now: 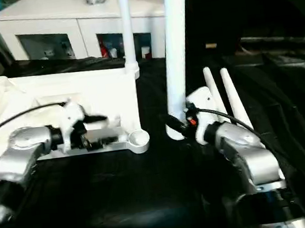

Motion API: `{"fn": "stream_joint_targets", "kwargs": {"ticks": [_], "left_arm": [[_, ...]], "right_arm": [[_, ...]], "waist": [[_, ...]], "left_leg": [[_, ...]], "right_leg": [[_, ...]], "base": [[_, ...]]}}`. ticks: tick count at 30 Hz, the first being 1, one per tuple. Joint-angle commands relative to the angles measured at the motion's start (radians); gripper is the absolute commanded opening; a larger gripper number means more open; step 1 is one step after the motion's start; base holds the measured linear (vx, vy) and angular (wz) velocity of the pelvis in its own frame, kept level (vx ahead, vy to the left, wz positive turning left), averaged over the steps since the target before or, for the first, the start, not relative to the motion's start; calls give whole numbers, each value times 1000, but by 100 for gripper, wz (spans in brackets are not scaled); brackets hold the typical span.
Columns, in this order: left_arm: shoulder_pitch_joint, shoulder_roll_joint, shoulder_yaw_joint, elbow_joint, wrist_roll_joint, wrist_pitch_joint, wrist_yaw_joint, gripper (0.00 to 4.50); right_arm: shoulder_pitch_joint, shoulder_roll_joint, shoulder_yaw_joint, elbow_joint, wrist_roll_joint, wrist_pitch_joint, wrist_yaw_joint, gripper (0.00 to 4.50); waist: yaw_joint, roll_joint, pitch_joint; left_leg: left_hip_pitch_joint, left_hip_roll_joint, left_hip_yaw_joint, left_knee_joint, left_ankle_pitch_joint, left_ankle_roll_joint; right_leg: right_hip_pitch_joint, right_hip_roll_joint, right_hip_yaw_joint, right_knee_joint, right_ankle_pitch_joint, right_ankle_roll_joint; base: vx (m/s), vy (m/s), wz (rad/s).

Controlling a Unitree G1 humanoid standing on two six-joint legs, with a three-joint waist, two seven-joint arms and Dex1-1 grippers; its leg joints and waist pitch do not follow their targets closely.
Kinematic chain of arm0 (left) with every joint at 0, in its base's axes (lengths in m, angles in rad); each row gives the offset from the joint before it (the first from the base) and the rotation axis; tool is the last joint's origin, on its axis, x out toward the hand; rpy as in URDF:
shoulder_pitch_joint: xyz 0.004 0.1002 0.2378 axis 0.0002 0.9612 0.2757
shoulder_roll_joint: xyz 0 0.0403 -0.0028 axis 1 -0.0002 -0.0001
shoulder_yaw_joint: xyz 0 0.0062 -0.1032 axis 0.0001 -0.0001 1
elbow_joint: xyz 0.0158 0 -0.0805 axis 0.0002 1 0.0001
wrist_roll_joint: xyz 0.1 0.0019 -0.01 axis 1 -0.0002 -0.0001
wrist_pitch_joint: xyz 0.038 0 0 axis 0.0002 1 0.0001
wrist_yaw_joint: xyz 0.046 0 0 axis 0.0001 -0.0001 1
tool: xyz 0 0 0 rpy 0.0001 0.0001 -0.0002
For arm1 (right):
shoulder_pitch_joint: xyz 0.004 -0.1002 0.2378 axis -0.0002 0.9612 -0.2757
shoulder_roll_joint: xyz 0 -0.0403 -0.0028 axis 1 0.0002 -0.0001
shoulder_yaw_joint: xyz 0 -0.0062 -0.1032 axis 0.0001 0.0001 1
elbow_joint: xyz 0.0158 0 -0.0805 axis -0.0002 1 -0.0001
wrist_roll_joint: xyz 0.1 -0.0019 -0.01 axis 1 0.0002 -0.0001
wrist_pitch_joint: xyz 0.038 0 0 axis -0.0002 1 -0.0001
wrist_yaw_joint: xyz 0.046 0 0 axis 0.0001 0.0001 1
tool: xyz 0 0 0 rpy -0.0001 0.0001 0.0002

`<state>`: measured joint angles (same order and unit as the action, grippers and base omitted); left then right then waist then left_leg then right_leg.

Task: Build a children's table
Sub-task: Pick table leg

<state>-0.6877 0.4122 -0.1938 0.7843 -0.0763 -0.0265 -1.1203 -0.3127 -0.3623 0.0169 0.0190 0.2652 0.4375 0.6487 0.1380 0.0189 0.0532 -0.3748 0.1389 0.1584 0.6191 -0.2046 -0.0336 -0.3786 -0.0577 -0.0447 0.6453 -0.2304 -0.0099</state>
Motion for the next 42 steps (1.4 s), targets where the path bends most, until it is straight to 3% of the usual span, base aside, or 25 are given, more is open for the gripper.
{"fn": "stream_joint_targets", "kwargs": {"ticks": [1,3,5,9,11,12,15,16,18,19,20,21,22,23,25,27,28,29,30,31,34,35,37,42], "left_arm": [[-32,-11,4,54,20,-23,25,360],[-58,-32,24,110,14,-56,52,339],[-77,-50,51,142,-28,-12,26,326],[-80,-49,43,157,-25,-15,1,290],[-82,-52,29,197,1,-56,-4,276],[-85,-56,30,216,4,-74,-8,263],[-94,-64,40,249,8,-91,-12,246],[-94,-68,53,251,-2,-90,-7,242],[-104,-87,115,256,-50,-97,57,218],[-136,-117,220,269,-128,-129,180,208],[-154,-128,263,279,-157,-151,243,204],[-161,-132,279,282,-168,-159,266,204],[-200,-152,367,297,-231,-202,394,204],[-211,-155,388,300,-248,-213,419,204],[-244,-156,439,306,-297,-215,443,204],[-249,-127,392,291,-258,-154,331,204],[-248,-126,389,291,-256,-153,328,233],[-209,-93,268,270,-153,-118,149,240],[-199,-85,238,267,-128,-112,102,240],[-169,-57,150,267,-44,-130,21,245],[-150,-31,91,279,2,-130,-70,275],[-150,-19,72,295,8,-115,-130,288],[-151,-5,44,309,39,-136,-141,293],[-150,26,-31,332,139,-210,-117,330]], "right_arm": [[-3,-8,9,-34,-1,10,7,195],[-2,-10,11,-36,-3,11,6,195],[1,-15,10,-45,-3,18,8,195],[-1,-19,14,-43,-7,19,9,195],[-13,-28,26,-33,-11,19,20,195],[-17,-30,28,-31,-12,19,22,195],[-24,-33,30,-27,-10,25,26,195],[-26,-35,31,-26,-10,27,28,195],[-29,-36,32,-25,-10,29,31,195],[-33,-36,31,-21,-7,31,32,195],[-35,-34,28,-19,-3,32,31,195],[-36,-33,27,-18,-2,33,31,195],[-39,-26,22,-15,6,37,25,195],[-39,-25,21,-14,7,37,23,195],[-40,-19,26,-15,10,39,20,195],[-37,-10,38,-18,10,40,18,195],[-37,-10,38,-18,10,39,19,195],[-36,-7,42,-17,7,36,20,195],[-37,-6,43,-16,6,36,20,195],[-37,-6,44,-12,4,31,22,195],[-39,-8,40,-8,3,28,23,195],[-39,-13,37,-6,1,25,23,195],[-37,-17,35,-7,-1,24,25,195],[-24,-26,44,-20,-11,19,32,195]], "waist": [[-4,14,-76],[-2,14,-76],[-3,11,-72],[-4,8,-68],[-7,-11,-66],[-4,-5,-66],[-3,-4,-65],[-5,-17,-66],[-2,-17,-66],[-1,-16,-66],[0,-28,-66],[2,-24,-67],[3,-26,-67],[3,-25,-67],[3,-33,-64],[3,-35,-62],[2,-37,-60],[4,-32,-60],[4,-30,-59],[3,-22,-61],[2,-18,-63],[4,-11,-63],[4,-14,-62],[1,-7,-59]], "left_leg": [[17,84,-33,-71,-92,10],[16,88,-34,-71,-97,21],[17,91,-33,-74,-112,21],[18,94,-33,-78,-138,16],[17,93,-29,-80,-138,21],[17,92,-30,-78,-132,22],[19,97,-28,-80,-127,24],[20,98,-23,-81,-126,27],[18,98,-20,-78,-114,32],[18,98,-20,-76,-113,33],[21,99,-18,-76,-122,37],[20,97,-18,-74,-122,37],[21,98,-18,-75,-123,41],[18,100,-22,-75,-116,41],[14,97,-21,-75,-101,51],[12,93,-18,-74,-82,56],[11,94,-19,-76,-76,60],[14,96,-19,-77,-70,60],[13,99,-20,-80,-66,62],[16,101,-18,-79,-73,48],[17,104,-21,-85,-97,25],[19,104,-21,-84,-112,13],[21,106,-21,-88,-139,-2],[22,107,-23,-91,-175,-20]], "right_leg": [[49,-106,53,-62,138,-256],[50,-110,53,-62,140,-271],[49,-110,53,-64,107,-279],[47,-113,55,-71,41,-276],[48,-113,57,-75,13,-267],[48,-115,57,-73,7,-266],[43,-115,56,-75,-14,-258],[43,-114,56,-75,-5,-259],[43,-118,55,-72,3,-264],[42,-119,54,-70,7,-273],[42,-118,52,-72,15,-283],[41,-117,52,-69,20,-286],[40,-117,50,-71,30,-288],[43,-119,49,-67,52,-291],[44,-118,47,-66,52,-276],[43,-118,48,-67,33,-259],[42,-118,50,-69,22,-251],[38,-117,52,-72,-9,-229],[36,-115,53,-73,-21,-218],[33,-115,52,-71,-21,-218],[35,-118,53,-72,3,-223],[33,-121,52,-70,12,-237],[33,-121,52,-70,14,-252],[36,-123,54,-74,-2,-249]], "base": [[0,0,0],[0,0,0],[0,0,0],[0,0,0],[0,0,0],[0,0,0],[0,0,0],[0,0,0],[0,0,0],[0,0,0],[0,0,0],[0,0,0],[0,0,0],[0,0,0],[0,0,0],[0,0,0],[0,0,0],[0,0,0],[0,0,0],[0,0,0],[0,0,0],[0,0,0],[0,0,0],[0,0,0]]}}
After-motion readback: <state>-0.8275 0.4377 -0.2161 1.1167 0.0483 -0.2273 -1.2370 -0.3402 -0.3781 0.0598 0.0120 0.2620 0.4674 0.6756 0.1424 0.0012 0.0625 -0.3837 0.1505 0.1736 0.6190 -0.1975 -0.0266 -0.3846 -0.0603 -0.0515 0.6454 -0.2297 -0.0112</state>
